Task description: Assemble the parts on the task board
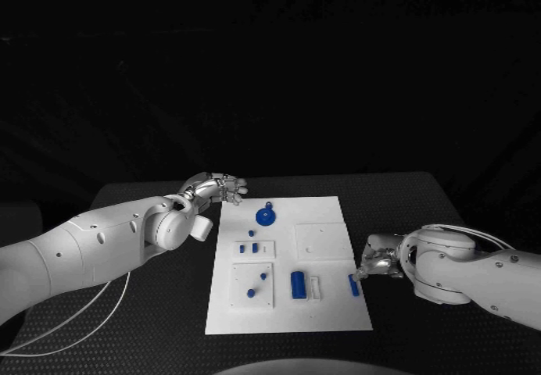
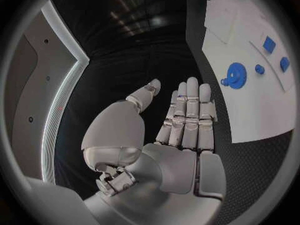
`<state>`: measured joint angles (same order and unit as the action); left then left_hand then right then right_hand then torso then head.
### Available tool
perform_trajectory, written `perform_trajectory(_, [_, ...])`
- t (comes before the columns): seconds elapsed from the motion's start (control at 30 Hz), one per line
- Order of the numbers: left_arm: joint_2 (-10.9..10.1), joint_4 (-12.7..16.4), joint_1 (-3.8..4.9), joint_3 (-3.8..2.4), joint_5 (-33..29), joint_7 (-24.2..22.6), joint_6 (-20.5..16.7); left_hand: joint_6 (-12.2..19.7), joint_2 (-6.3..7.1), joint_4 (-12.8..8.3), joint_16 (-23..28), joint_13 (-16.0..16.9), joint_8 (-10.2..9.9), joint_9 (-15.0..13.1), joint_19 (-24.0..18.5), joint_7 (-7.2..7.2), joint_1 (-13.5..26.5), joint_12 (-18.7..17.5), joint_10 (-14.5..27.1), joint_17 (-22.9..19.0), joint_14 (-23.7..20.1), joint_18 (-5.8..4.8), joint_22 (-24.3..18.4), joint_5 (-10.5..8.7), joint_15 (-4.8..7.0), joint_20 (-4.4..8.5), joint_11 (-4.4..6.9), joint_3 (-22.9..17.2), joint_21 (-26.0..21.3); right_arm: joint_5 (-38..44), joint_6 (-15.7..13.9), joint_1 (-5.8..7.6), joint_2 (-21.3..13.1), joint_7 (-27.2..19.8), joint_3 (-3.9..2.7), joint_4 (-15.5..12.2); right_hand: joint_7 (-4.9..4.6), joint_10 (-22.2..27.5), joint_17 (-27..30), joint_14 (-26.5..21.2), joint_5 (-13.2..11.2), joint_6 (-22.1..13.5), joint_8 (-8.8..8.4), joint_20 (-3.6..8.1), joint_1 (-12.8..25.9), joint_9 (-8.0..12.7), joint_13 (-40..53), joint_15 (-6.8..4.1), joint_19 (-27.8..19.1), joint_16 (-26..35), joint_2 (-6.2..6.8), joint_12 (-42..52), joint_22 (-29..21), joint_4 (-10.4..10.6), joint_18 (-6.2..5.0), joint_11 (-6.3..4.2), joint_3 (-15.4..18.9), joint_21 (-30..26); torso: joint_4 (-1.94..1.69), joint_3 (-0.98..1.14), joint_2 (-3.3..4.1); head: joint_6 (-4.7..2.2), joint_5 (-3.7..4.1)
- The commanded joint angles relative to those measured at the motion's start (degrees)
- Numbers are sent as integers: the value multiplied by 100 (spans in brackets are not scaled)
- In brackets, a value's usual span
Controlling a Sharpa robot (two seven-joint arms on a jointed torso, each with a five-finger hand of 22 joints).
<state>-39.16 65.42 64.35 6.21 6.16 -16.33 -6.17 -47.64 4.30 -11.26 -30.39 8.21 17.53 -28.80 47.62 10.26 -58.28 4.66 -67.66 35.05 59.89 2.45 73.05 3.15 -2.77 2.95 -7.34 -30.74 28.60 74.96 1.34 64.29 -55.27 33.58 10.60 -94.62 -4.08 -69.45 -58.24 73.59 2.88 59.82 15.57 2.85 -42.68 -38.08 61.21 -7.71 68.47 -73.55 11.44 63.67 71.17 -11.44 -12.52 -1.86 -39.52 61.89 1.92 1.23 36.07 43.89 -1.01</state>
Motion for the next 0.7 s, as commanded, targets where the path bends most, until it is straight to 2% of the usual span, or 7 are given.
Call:
perform_trajectory(0.03, [0,11,1,-4,-26,-33,91,47,7,33,32,-7,-8,-7,41,-2,63,33,31,10,44,61,7,-3,-13,-15,0,7,-22,238,146,-56,61,81,3,4,-28,-29,-10,44,-9,78,28,-20,71,-7,11,-11,12,30,5,4,-5,42,-248,-13,18,23,-4,-6,1,18,-7])
perform_trajectory(0.47, [-9,19,1,-4,-26,-33,100,48,8,39,39,-8,-8,-8,42,-2,65,33,31,16,45,61,11,-3,-14,-15,0,7,-26,245,132,-242,280,79,4,81,-22,-28,-21,42,-9,88,25,-21,129,-13,15,-16,-1,37,-45,-2,-5,84,-248,-19,44,24,1,-7,0,52,-29])
perform_trajectory(0.7, [-16,26,1,-4,-26,-29,98,49,8,42,41,-8,-8,-8,42,-2,65,34,31,19,46,62,13,-3,-14,-15,0,7,-28,660,149,-342,405,87,13,177,-14,-28,-43,41,-9,106,18,-15,29,-20,26,-21,-28,46,-233,-9,7,-79,-248,-26,57,40,2,-6,0,72,-38])
